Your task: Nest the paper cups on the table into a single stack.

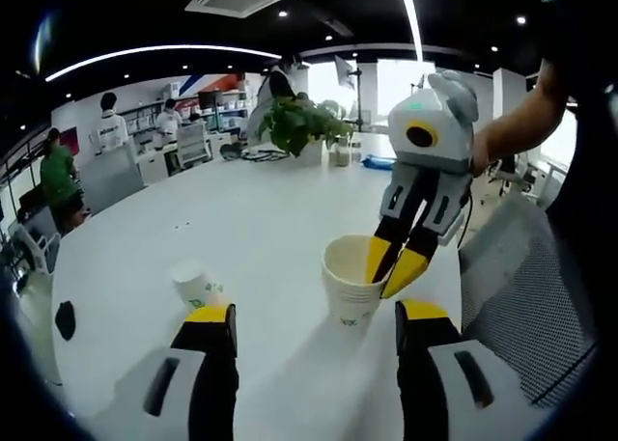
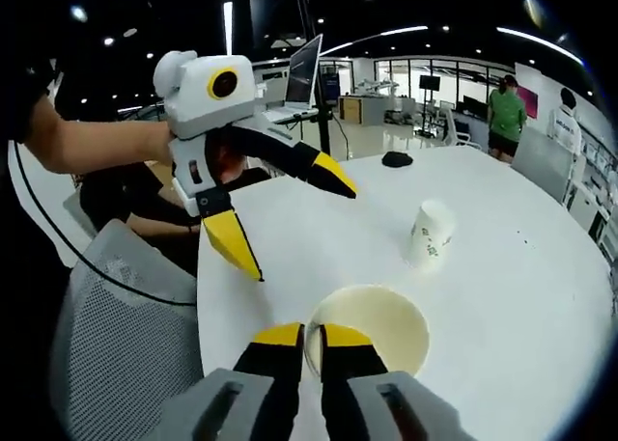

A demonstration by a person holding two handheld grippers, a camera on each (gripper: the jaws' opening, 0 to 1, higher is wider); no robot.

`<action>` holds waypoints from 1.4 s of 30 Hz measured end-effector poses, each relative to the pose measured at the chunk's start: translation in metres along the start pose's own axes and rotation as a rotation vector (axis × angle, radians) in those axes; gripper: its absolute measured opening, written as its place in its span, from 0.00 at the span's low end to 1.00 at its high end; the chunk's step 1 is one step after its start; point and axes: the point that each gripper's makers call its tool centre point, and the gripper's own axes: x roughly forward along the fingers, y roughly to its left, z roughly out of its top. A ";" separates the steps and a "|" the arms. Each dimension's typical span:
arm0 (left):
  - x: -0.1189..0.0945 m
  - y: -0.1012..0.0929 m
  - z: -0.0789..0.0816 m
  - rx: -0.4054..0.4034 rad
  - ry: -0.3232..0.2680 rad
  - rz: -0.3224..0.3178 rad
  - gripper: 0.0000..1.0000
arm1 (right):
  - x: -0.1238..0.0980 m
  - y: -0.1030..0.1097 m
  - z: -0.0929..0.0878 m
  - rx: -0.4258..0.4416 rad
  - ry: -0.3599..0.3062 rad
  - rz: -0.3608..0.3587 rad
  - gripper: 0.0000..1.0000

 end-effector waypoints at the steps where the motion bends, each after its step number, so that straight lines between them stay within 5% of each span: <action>1: 0.000 0.001 0.000 0.001 0.001 0.002 0.65 | -0.001 0.000 0.000 -0.005 -0.003 -0.003 0.05; 11: 0.007 0.021 0.000 0.013 0.011 0.057 0.65 | -0.023 0.001 0.009 0.028 -0.117 -0.071 0.14; 18: 0.012 0.054 0.004 -0.022 -0.006 0.139 0.65 | -0.048 -0.012 0.011 0.086 -0.227 -0.180 0.36; 31: 0.034 0.098 0.012 -0.041 -0.005 0.220 0.61 | -0.071 -0.027 -0.011 0.175 -0.277 -0.286 0.57; 42: 0.056 0.127 0.007 -0.073 0.024 0.256 0.58 | -0.085 -0.030 -0.026 0.217 -0.318 -0.334 0.67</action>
